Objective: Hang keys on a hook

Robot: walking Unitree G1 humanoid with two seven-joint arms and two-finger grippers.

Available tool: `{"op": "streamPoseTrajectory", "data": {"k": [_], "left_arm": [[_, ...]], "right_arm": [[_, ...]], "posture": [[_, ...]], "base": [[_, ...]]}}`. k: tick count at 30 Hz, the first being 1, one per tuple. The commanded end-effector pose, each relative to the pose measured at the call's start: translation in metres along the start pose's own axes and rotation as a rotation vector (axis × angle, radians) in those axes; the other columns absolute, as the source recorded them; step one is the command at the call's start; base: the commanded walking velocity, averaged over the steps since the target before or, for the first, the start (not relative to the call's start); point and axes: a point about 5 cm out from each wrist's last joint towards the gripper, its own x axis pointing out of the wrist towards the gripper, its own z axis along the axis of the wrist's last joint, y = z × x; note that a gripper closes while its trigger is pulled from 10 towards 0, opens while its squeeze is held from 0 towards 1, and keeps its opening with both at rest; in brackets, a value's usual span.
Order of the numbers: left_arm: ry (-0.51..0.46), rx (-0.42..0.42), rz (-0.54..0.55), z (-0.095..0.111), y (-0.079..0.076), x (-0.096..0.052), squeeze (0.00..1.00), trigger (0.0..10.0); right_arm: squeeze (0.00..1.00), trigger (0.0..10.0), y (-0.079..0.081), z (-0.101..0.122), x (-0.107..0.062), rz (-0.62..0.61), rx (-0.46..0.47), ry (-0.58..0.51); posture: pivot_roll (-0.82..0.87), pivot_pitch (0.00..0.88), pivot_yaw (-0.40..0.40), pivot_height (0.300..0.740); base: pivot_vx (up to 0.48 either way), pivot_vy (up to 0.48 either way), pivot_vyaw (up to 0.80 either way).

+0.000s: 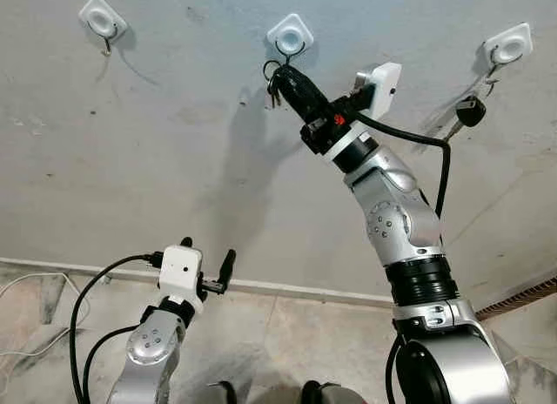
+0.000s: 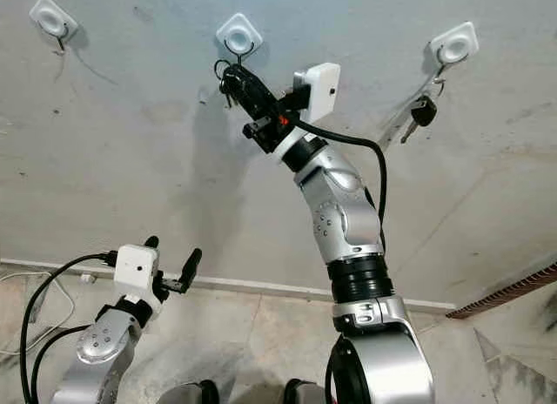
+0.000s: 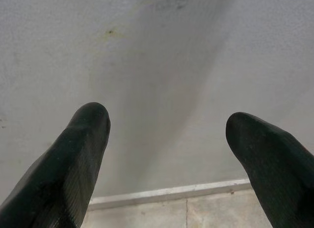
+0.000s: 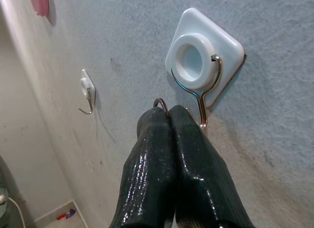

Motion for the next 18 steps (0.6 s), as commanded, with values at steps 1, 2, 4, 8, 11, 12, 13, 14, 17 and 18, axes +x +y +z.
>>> {"op": "streamPoseTrajectory", "data": {"k": [1, 2, 4, 8, 11, 12, 13, 14, 17, 18], "left_arm": [[0.018, 0.003, 0.005, -0.003, 0.002, -0.004, 0.00, 10.0], [0.018, 0.003, 0.004, -0.003, 0.002, -0.003, 0.00, 10.0], [0.019, 0.003, 0.003, -0.003, 0.002, -0.003, 0.00, 10.0], [0.020, 0.004, -0.001, -0.003, 0.002, -0.003, 0.00, 10.0], [0.021, 0.003, -0.002, -0.003, 0.002, -0.003, 0.00, 10.0], [0.021, 0.004, -0.002, -0.003, 0.002, -0.003, 0.00, 10.0], [0.021, 0.003, -0.002, -0.003, 0.002, -0.003, 0.00, 10.0], [0.021, 0.003, -0.001, -0.003, 0.002, -0.003, 0.00, 10.0], [0.022, 0.003, 0.000, -0.003, 0.002, -0.003, 0.00, 10.0], [0.023, 0.003, 0.000, -0.003, 0.002, -0.004, 0.00, 10.0]], "right_arm": [[0.00, 10.0, -0.003, 0.011, 0.002, -0.006, -0.009, -0.045], [0.00, 10.0, -0.006, 0.012, 0.001, -0.016, -0.010, -0.048], [0.00, 10.0, -0.007, 0.012, 0.000, -0.021, -0.010, -0.050], [0.00, 10.0, -0.010, 0.016, -0.002, -0.032, -0.006, -0.067], [0.00, 10.0, -0.013, 0.018, -0.003, -0.045, 0.002, -0.076], [0.00, 10.0, -0.014, 0.018, -0.003, -0.053, 0.006, -0.078], [0.00, 10.0, -0.015, 0.019, -0.004, -0.061, 0.009, -0.080], [0.00, 10.0, -0.016, 0.019, -0.005, -0.063, 0.014, -0.084], [0.00, 10.0, -0.015, 0.021, -0.007, -0.044, 0.033, -0.092], [0.00, 10.0, -0.014, 0.021, -0.007, -0.032, 0.044, -0.094]], "posture": [[0.08, 0.193, 0.011, 0.740], [0.08, 0.193, 0.012, 0.740], [0.08, 0.192, 0.013, 0.740], [0.08, 0.194, 0.015, 0.740], [0.08, 0.195, 0.015, 0.740], [0.08, 0.195, 0.015, 0.740], [0.08, 0.195, 0.015, 0.740], [0.08, 0.195, 0.015, 0.740], [0.08, 0.194, 0.016, 0.740], [0.08, 0.194, 0.016, 0.740]], "base": [[0.000, 0.000, 0.00], [0.000, 0.000, 0.00], [0.000, 0.000, 0.00], [0.000, 0.000, 0.00], [0.000, 0.000, 0.00], [0.000, 0.000, 0.00], [0.000, 0.000, 0.00], [0.000, 0.000, 0.00], [0.000, 0.000, 0.00], [0.000, 0.000, 0.00]]}}
